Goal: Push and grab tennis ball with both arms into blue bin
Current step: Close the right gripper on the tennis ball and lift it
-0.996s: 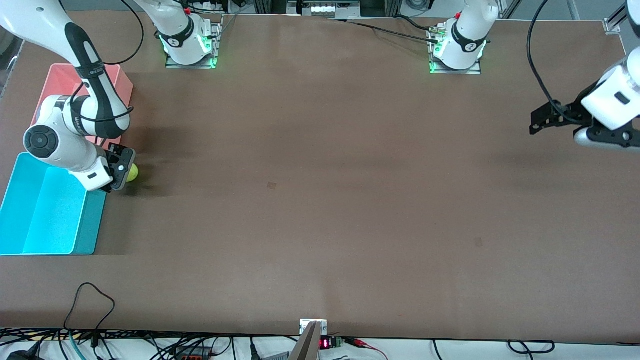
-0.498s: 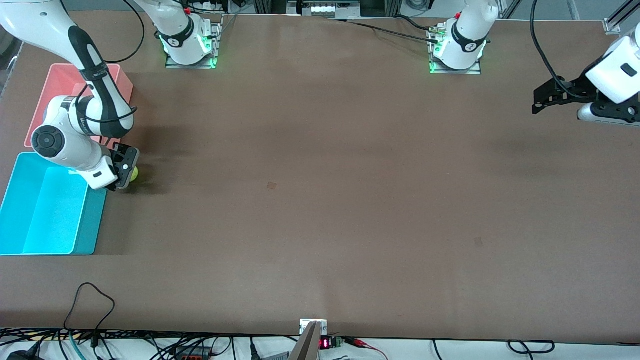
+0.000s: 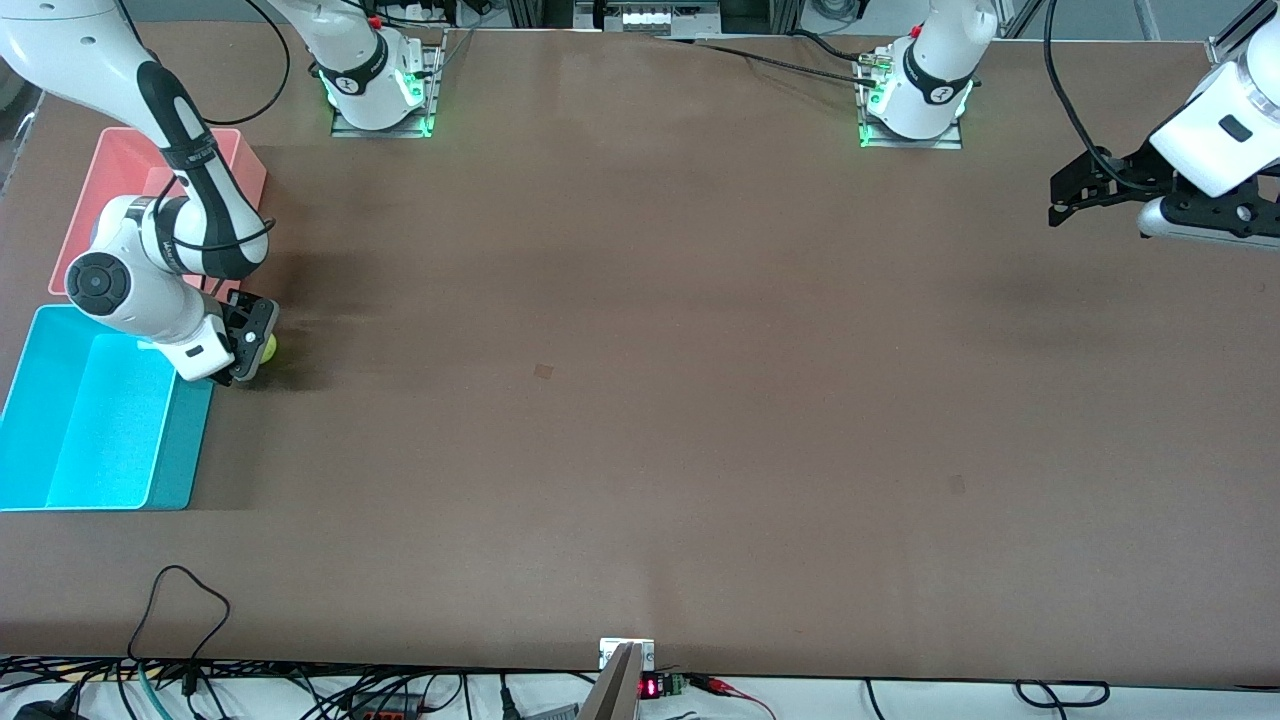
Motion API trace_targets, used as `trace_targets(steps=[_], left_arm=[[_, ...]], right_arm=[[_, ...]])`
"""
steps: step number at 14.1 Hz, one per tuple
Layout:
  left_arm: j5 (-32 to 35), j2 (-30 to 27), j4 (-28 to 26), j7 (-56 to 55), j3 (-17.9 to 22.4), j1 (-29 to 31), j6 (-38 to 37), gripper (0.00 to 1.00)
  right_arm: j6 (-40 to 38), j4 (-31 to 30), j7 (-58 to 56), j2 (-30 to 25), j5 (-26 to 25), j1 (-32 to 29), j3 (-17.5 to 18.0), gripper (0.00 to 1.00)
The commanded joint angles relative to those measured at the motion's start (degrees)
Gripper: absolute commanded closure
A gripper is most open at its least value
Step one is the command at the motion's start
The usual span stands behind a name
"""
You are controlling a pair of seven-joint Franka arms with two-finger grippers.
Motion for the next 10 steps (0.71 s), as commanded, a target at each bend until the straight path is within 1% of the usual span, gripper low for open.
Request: trace_targets(steps=[1, 3, 4, 6, 8, 10], left_arm=[[0.2, 1.9, 0.4, -1.1, -0.3, -0.6, 0.5, 0.00], [0.2, 2.6, 0.4, -1.3, -0.7, -0.7, 0.8, 0.00], [0.0, 2.8, 0.6, -1.3, -1.3, -0.7, 0.8, 0.00], [-0.1, 2.8, 0.5, -1.7, -3.8, -0.6, 1.9, 0.00], [-0.2, 3.0, 0.6, -1.7, -4.4, -0.7, 2.1, 0.00], [0.2, 3.0, 0.6, -3.0, -5.7, -0.7, 2.1, 0.00]], right_arm=[[1.9, -0.4, -0.9, 0.4, -0.7, -1.0, 0.7, 0.00], [2.0, -0.4, -0.9, 0.4, -0.7, -1.0, 0.7, 0.00], [2.0, -0.4, -0.9, 0.4, -0.7, -1.0, 0.7, 0.09], [2.0, -0.4, -0.9, 0.4, -0.7, -1.0, 0.7, 0.35], [2.0, -0.3, -0.9, 0.4, -0.7, -1.0, 0.7, 0.59], [2.0, -0.3, -0.7, 0.3, -0.7, -1.0, 0.7, 0.77]])
